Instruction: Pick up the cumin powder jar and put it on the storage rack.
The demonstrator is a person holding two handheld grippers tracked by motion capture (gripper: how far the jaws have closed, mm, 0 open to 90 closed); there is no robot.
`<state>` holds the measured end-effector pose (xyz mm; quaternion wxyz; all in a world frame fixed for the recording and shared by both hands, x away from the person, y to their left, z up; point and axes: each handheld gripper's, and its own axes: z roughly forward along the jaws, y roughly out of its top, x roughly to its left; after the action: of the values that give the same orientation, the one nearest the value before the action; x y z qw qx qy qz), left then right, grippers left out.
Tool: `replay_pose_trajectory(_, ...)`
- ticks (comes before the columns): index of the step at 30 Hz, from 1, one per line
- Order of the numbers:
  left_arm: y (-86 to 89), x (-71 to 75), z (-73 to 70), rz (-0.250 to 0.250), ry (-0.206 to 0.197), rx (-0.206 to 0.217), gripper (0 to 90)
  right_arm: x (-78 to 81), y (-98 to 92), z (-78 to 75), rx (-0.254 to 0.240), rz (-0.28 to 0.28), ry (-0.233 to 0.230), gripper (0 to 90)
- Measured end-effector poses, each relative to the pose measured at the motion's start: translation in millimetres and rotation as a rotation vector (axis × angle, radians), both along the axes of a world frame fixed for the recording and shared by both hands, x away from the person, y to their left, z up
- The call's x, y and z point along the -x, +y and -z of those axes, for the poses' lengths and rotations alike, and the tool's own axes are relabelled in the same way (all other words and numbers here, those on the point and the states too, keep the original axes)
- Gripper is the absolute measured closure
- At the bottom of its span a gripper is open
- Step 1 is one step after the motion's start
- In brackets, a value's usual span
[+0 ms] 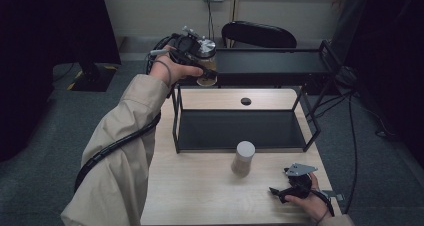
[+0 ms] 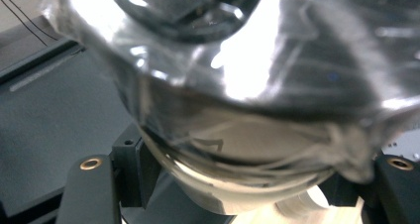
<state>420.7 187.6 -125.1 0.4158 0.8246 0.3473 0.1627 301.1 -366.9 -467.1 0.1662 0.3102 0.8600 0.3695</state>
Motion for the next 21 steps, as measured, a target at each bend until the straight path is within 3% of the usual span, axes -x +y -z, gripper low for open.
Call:
replay_pose_trajectory(5,-5.4,-7.7,-3.8,-0.033,0.001,0.003,30.5,0.0,0.0,0.0,0.0,0.0,0.0,0.0)
replay_pose_trajectory(10,-9.9,-16.1,-6.8,-0.065,-0.008,-0.019,30.5,0.0,0.0,0.0,0.0,0.0,0.0,0.0)
replay_pose_trajectory(21,-13.4,-32.3,-2.3,-0.125,-0.017,-0.029,30.5,0.0,-0.1,0.1,0.0,0.0,0.0,0.0)
